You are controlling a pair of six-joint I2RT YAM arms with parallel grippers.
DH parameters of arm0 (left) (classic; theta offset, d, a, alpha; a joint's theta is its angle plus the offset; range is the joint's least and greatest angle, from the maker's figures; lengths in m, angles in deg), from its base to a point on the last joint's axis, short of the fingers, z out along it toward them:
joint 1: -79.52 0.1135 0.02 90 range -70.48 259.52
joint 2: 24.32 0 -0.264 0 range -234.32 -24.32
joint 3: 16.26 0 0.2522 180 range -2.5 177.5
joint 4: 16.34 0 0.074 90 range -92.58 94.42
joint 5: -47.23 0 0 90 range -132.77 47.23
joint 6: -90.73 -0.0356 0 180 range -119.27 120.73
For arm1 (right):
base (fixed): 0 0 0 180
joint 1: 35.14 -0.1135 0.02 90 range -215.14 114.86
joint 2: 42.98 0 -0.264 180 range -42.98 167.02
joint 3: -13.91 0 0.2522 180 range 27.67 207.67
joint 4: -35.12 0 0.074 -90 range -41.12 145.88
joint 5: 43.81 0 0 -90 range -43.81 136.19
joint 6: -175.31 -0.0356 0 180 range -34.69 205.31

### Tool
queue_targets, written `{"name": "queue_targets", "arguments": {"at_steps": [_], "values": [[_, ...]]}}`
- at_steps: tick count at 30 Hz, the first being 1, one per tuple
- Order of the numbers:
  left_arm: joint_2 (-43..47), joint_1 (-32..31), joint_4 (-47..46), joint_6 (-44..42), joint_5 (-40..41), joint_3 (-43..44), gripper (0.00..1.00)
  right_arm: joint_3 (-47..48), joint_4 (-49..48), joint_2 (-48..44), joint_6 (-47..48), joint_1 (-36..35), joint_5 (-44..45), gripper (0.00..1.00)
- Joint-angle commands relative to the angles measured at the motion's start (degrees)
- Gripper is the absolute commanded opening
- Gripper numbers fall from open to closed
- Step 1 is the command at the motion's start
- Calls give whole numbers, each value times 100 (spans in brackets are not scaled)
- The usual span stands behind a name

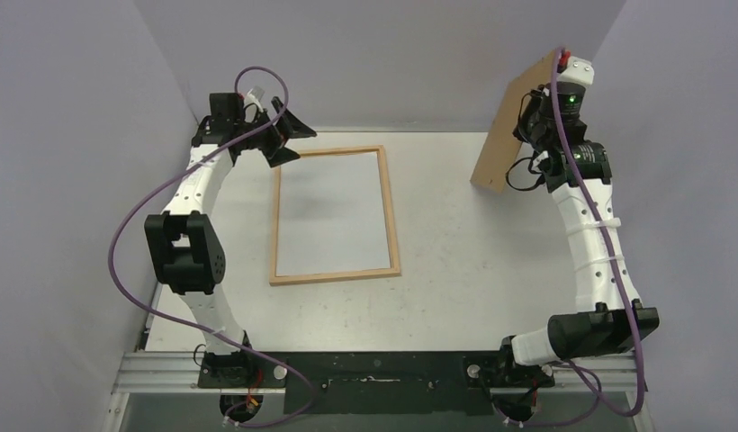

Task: Put the photo into the frame

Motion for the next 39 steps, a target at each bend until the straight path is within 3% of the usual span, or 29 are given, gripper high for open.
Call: {"name": "queue_targets", "arguments": {"at_steps": [1, 12, 21, 27, 34, 39], "values": [[598, -76, -652, 941, 382, -308, 97, 422, -1056, -445, -956, 33, -31, 0], [1292, -1220, -3146, 5116, 1445, -2267, 97, 213, -1546, -114, -4015, 71, -680, 0], [1785, -1462, -2982, 4902, 2425, -2416, 97, -823, -2794, 53, -5566, 24, -1119, 0], [1720, -1581, -3550, 4846, 2740, -2576, 97, -1356, -3409, -107, -6021, -46, -1296, 0], [1688, -2156, -3779, 5293, 3347, -2736, 96, -1865, -4056, -370, -6403, -240, -1278, 0], [1401, -2282, -4936, 5665, 3552, -2650, 74, -1852, -4136, -438, -6581, -398, -1644, 0]]}}
